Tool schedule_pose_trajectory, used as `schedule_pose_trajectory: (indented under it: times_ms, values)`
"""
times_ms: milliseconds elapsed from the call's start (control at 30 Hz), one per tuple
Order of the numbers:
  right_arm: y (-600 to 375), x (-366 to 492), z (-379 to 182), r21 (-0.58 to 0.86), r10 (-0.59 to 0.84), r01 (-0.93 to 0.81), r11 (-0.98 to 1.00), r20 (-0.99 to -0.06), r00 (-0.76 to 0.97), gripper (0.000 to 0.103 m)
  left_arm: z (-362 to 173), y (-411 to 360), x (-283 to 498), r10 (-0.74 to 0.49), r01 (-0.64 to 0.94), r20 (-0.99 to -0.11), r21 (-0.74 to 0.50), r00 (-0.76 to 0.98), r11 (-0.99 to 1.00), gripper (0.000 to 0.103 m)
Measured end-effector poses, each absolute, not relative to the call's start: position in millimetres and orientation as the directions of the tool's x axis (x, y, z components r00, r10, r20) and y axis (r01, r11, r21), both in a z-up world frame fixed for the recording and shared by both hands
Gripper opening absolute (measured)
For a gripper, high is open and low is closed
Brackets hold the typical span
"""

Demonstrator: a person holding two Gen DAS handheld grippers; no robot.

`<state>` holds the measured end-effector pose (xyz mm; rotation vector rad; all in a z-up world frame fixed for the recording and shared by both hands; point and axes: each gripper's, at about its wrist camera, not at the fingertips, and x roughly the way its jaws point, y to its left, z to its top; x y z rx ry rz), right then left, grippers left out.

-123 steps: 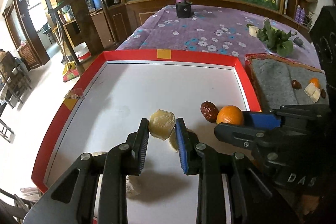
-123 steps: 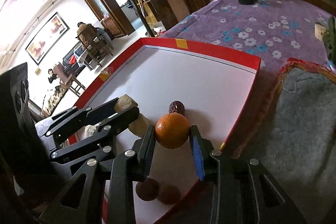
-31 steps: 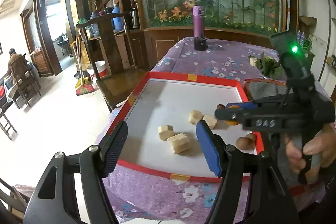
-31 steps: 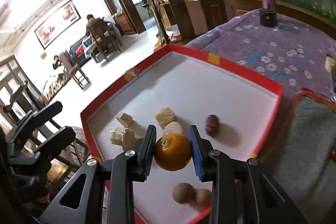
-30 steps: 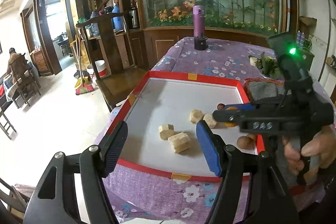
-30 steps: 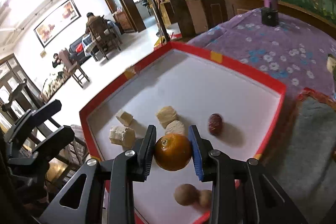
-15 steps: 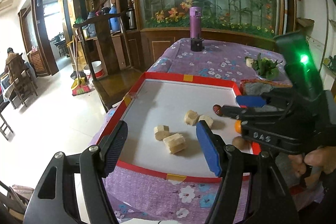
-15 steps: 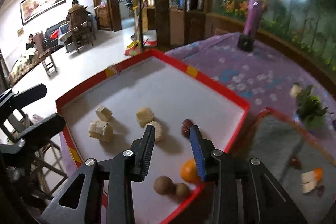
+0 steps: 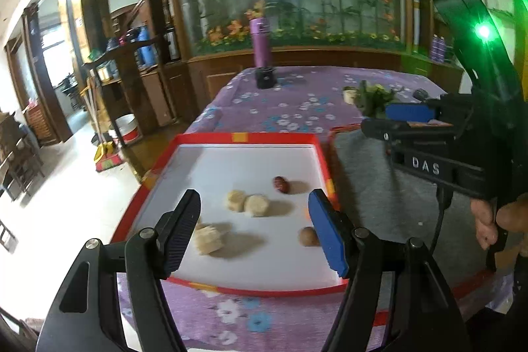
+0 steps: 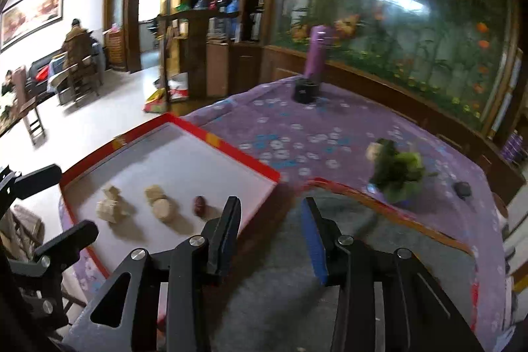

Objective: Organize fruits
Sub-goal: 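Move both open tools back over the food on the felt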

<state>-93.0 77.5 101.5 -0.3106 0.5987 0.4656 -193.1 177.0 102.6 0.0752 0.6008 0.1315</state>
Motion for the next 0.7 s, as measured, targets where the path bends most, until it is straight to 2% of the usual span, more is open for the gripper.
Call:
schedule_pose_trajectory:
  times_ms: [700]
  values:
    - [-75.4,-70.1,112.1,-0.098,0.121,-0.219,0.971,-0.589,0.799,0.041,114.0,51.9,-165.7,-0.010,0.159,-0.582,0.205,0.813,0.966,0.068]
